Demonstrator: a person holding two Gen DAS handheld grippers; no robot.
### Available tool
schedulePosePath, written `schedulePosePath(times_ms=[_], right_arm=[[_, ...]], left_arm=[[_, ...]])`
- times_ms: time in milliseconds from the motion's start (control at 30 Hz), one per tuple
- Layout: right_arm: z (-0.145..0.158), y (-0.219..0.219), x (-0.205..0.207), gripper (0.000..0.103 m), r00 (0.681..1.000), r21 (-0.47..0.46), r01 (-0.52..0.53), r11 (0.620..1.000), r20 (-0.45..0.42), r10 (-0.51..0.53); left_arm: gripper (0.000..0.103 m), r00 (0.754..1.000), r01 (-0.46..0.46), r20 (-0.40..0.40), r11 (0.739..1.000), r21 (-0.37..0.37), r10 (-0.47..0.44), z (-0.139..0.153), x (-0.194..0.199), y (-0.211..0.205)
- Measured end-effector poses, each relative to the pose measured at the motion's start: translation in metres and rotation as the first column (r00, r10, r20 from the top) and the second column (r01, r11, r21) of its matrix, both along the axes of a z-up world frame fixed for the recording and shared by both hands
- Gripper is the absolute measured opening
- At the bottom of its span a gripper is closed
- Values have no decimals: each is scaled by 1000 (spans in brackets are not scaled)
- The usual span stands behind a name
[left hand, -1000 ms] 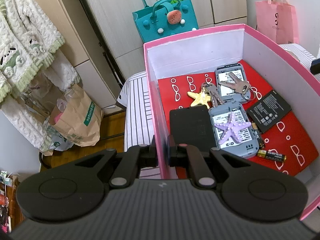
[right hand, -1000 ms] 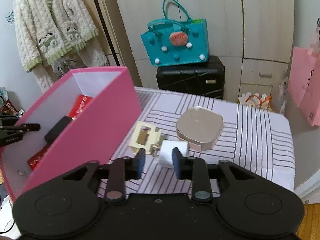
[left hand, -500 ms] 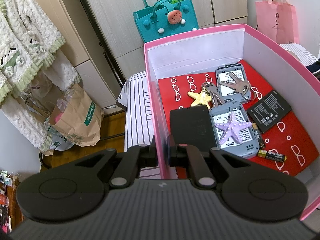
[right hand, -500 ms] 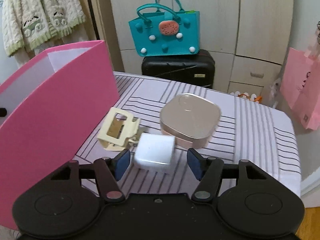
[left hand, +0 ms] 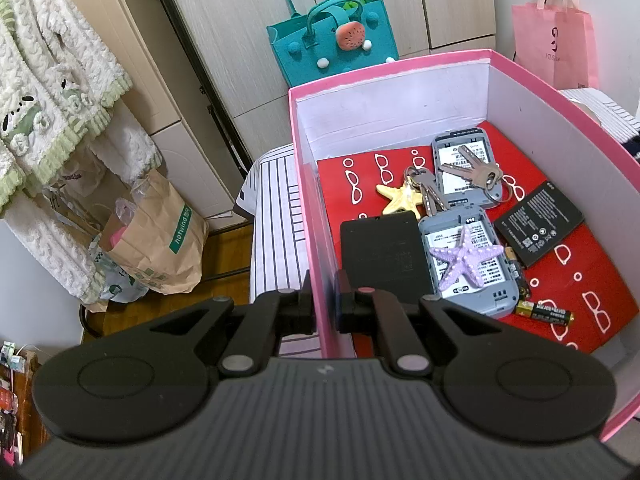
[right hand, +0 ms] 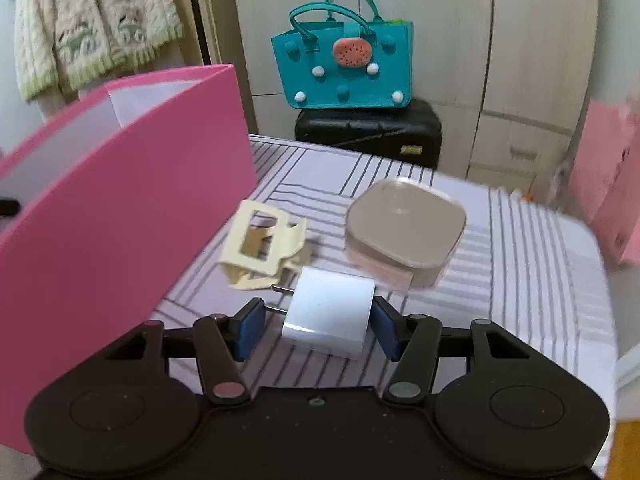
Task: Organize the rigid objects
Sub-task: 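Grasp the white square charger cube with the right gripper, then carry the white charger into the pink box and release it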
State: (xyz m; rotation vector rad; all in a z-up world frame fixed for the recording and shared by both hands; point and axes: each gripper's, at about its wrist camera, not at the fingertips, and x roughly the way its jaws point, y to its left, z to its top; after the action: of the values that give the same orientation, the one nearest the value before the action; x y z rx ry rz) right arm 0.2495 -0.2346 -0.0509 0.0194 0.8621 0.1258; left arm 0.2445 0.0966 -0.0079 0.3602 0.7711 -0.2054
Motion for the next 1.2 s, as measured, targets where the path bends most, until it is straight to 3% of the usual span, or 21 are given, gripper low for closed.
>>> schedulePosePath(times_ms=[133, 267, 467, 567, 767, 967, 1033, 1200], right_arm=[[11, 2, -9, 63, 1000, 39, 7, 999, -3, -7], [41, 13, -20, 63, 998, 59, -41, 997, 45, 38], [102, 47, -28, 63, 970, 45, -181, 982, 176, 171], [119, 74, -22, 63, 938, 93, -313, 945, 184, 293], [99, 137, 2, 63, 863, 197, -500, 843, 43, 503], [62, 179, 22, 63, 799, 279, -534, 798, -140, 584], [54, 187, 26, 64, 762, 312, -559, 768, -172, 625], [61, 175, 30, 63, 793, 369, -509, 777, -150, 591]], left_arm=[[7, 1000, 1, 0, 1000, 1, -1, 0, 0, 0], [7, 1000, 2, 4, 1000, -2, -2, 0, 0, 0], [7, 1000, 0, 4, 1000, -9, 0, 1, 0, 0], [7, 1000, 3, 7, 1000, -6, -3, 2, 0, 0], [7, 1000, 1, 8, 1000, -5, -1, 2, 0, 2], [7, 1000, -4, 8, 1000, -14, 4, 1, 0, 3], [7, 1000, -4, 7, 1000, -16, 4, 1, 0, 3], [7, 1000, -1, 9, 1000, -6, 1, 0, -1, 2]])
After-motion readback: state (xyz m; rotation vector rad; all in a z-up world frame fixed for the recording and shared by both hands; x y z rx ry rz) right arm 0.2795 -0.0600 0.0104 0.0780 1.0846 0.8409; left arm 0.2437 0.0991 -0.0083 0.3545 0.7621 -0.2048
